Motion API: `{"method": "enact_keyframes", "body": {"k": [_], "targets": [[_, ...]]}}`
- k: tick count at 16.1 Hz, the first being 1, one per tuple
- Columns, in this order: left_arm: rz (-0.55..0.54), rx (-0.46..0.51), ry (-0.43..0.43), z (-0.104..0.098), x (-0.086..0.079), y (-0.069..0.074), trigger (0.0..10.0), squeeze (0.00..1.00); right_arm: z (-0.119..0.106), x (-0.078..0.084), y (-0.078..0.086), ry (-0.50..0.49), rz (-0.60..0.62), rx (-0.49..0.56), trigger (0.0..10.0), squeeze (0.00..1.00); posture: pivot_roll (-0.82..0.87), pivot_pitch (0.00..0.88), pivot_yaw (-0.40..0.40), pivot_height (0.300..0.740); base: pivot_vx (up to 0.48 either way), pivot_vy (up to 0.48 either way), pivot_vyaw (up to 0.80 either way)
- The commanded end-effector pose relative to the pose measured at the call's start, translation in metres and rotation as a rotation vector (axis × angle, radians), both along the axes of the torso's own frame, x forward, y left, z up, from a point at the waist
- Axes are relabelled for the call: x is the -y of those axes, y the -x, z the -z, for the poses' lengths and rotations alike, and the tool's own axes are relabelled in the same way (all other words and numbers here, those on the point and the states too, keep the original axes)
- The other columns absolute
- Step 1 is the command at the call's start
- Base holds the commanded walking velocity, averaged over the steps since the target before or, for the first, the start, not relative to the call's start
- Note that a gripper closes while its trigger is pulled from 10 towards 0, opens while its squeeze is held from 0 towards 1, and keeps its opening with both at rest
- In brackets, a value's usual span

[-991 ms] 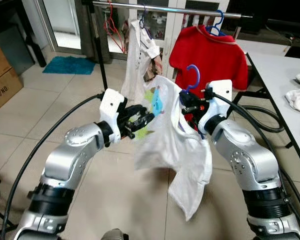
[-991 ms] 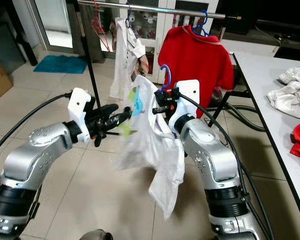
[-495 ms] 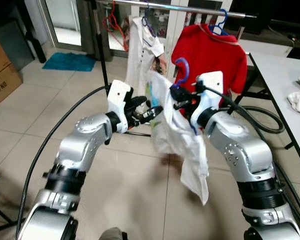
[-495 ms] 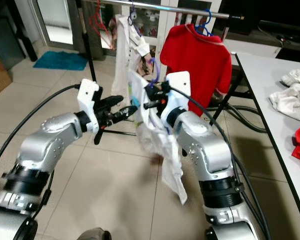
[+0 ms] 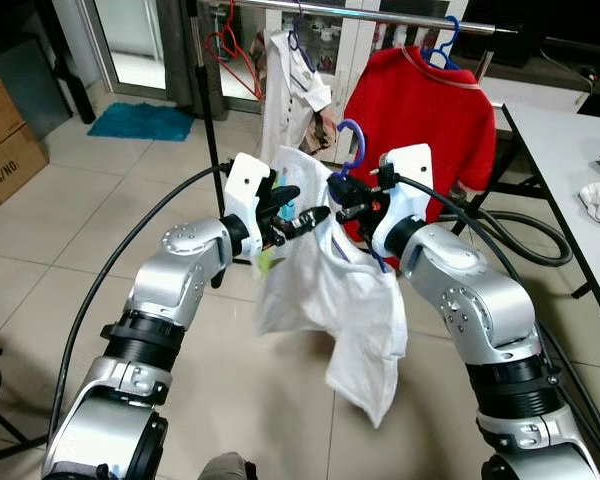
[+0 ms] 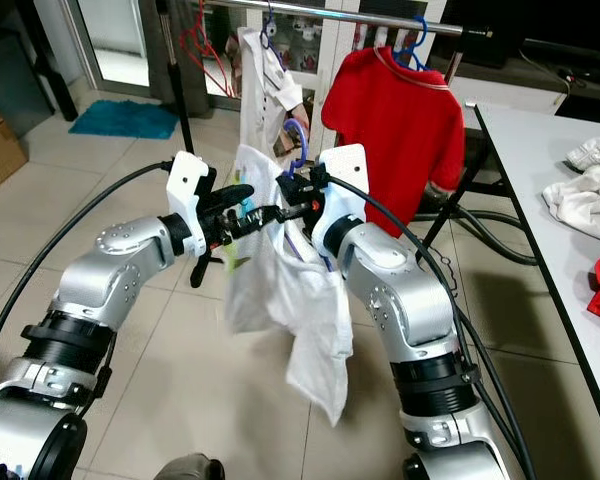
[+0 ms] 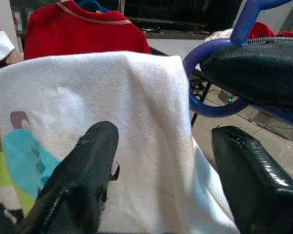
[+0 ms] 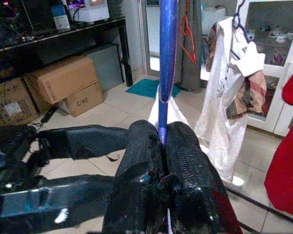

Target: Hang hanger

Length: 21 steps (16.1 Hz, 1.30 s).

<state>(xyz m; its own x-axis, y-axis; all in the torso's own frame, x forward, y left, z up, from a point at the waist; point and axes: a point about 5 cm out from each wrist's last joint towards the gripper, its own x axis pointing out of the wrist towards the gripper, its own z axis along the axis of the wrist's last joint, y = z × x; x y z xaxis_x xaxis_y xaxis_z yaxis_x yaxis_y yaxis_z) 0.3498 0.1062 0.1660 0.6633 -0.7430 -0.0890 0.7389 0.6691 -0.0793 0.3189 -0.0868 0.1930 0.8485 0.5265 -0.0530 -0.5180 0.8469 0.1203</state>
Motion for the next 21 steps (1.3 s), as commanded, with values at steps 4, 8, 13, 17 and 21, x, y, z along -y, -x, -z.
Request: {"method": "enact_keyframes", "body": {"k": [4,8,13,17,21], "targets": [[-0.019,-0.002,0.079,-0.004,-0.001,-0.007,0.0,0.0,-0.013,-0.003,-0.003,-0.019,-0.018,0.033,10.0,0.0,0.03,0.0,-0.038,0.74,0.0,0.0,0.0],[-0.043,-0.056,0.112,0.005,-0.003,-0.013,0.0,0.0,-0.015,-0.004,-0.004,-0.026,-0.024,0.032,10.0,0.0,0.02,0.0,-0.04,0.74,0.0,0.0,0.0],[-0.09,-0.066,0.111,0.008,-0.007,-0.018,0.0,0.0,-0.018,-0.004,-0.005,-0.032,-0.025,0.037,10.0,0.0,0.02,0.0,-0.038,0.74,0.0,0.0,0.0],[-0.074,-0.061,0.132,0.008,-0.006,-0.02,0.0,0.0,-0.019,-0.003,-0.005,-0.035,-0.019,0.04,10.0,0.0,0.01,0.0,-0.033,0.74,0.0,0.0,0.0],[0.06,-0.018,0.086,0.007,0.009,-0.009,0.0,0.0,-0.018,0.0,-0.01,-0.039,0.015,0.026,10.0,0.0,0.0,0.0,-0.035,0.74,0.0,0.0,0.0]]}}
